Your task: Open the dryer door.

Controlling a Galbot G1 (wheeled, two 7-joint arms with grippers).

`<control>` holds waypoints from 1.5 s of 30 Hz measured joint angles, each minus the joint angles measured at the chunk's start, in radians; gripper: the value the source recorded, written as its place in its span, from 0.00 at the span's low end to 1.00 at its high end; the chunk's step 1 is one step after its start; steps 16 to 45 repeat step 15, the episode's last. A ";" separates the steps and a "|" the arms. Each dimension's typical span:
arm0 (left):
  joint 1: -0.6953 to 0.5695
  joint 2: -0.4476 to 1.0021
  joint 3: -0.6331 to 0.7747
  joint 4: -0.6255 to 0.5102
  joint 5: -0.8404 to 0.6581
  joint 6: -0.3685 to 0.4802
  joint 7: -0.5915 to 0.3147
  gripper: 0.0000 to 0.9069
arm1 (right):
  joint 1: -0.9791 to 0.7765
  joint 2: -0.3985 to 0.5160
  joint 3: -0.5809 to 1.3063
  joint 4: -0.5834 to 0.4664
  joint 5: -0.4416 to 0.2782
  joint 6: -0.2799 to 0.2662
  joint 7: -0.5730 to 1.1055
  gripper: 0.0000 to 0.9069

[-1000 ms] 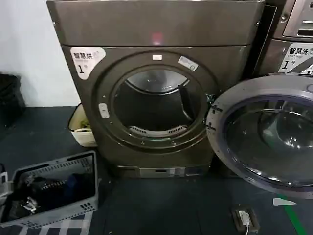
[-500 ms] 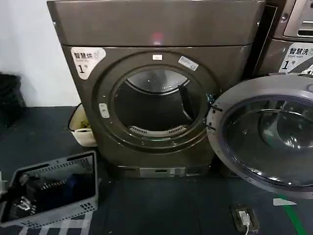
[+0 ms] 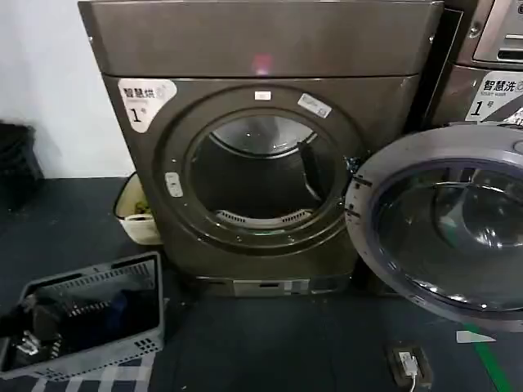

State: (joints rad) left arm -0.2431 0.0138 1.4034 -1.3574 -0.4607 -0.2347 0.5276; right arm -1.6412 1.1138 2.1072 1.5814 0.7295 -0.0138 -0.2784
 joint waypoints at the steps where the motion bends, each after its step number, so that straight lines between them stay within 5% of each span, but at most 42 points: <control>1: 0.000 0.001 -0.001 0.002 0.001 -0.002 0.002 1.00 | 0.000 0.000 0.000 0.000 0.000 0.000 0.000 1.00; 45: 0.018 0.023 -0.023 0.019 0.007 -0.020 0.014 1.00 | -0.001 0.001 0.000 -0.001 0.000 0.000 0.000 1.00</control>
